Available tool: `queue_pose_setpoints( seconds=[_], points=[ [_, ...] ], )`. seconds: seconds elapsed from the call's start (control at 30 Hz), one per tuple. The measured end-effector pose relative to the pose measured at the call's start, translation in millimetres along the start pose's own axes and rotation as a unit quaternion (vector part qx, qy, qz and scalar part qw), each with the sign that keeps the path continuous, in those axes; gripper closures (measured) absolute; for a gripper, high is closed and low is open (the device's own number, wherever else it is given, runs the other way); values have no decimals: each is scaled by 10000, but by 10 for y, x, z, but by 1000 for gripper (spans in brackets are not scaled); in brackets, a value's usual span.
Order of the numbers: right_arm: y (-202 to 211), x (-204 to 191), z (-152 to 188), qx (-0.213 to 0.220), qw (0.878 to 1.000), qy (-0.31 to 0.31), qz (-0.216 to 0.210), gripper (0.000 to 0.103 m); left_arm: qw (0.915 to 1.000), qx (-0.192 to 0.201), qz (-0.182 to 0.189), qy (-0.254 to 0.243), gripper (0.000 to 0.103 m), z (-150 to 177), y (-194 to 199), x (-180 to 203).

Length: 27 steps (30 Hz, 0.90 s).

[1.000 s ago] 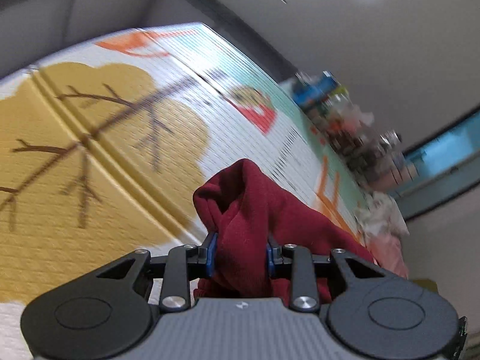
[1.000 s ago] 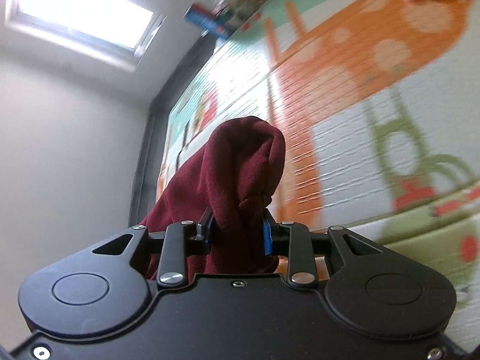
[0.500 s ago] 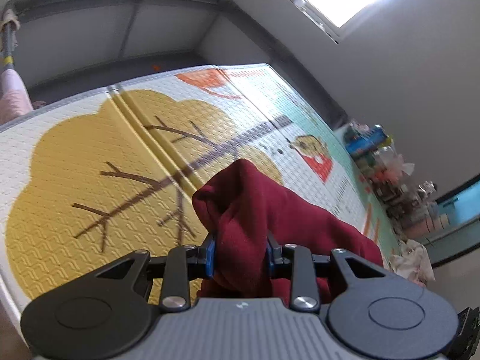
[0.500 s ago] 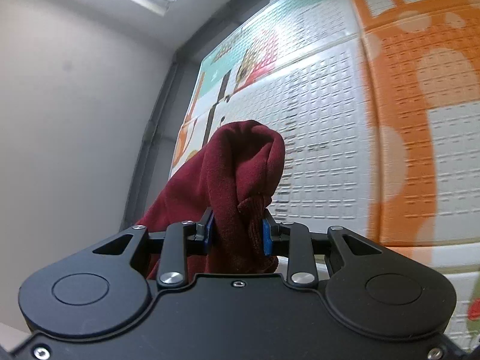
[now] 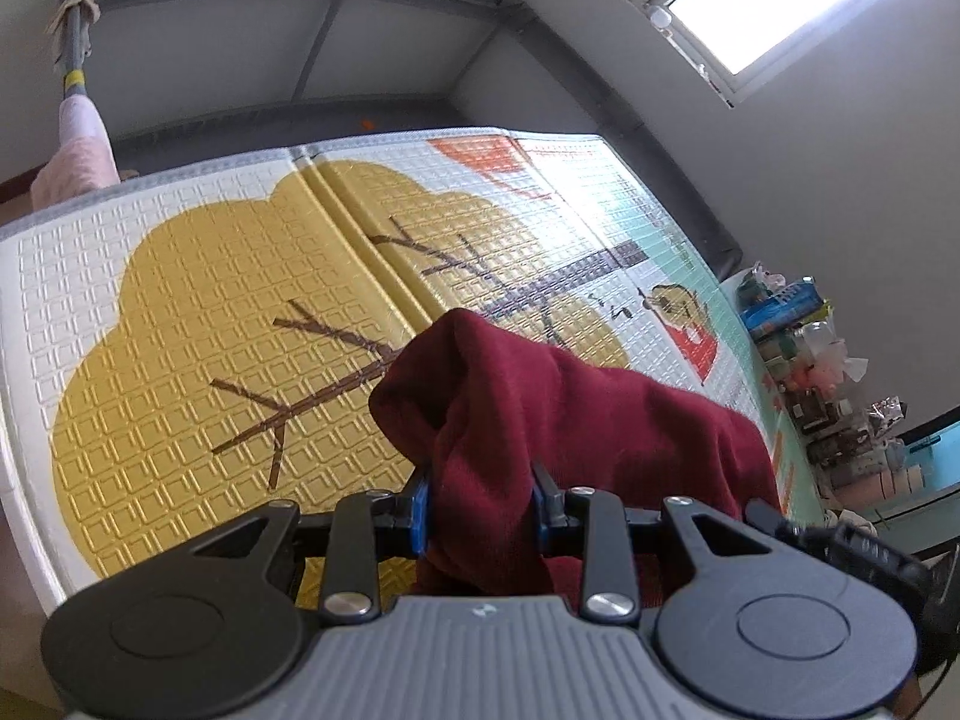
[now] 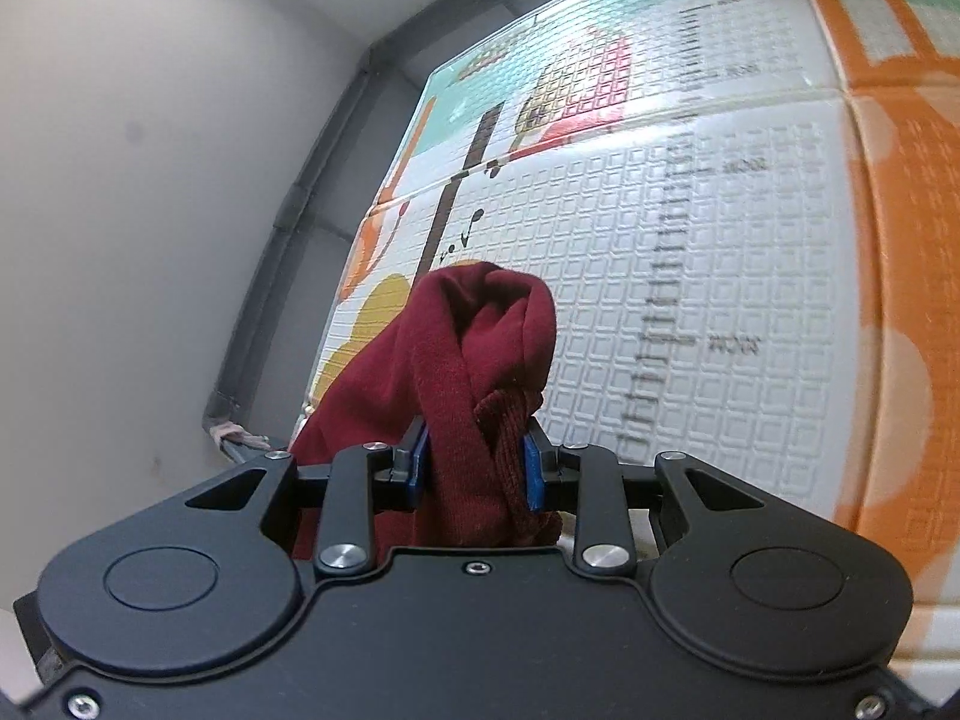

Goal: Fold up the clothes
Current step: 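Pinch the maroon sweatshirt edge with both grippers and lift it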

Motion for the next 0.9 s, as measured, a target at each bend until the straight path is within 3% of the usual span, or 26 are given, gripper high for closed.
queue_pose_setpoints(
  seconds=[0.27,0.9],
  points=[
    [-253,-9,-146,-190,9996,166,122,75,9997,-144,-119,133,70,55,-152,-73],
    [-364,216,-8,-255,9995,-20,164,75,9982,-37,-587,101,64,-256,-485,-90]
  ],
)
Point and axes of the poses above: each gripper's, at about its wrist camera, not at the fingertips, and y roughly against the way its jaws point, x to its right, z to its underside, the point moved 4 cm from there along -y, roughly the way its jaws point, and after that the axes turned 11 degrees about -z, right-handed, at the moved point
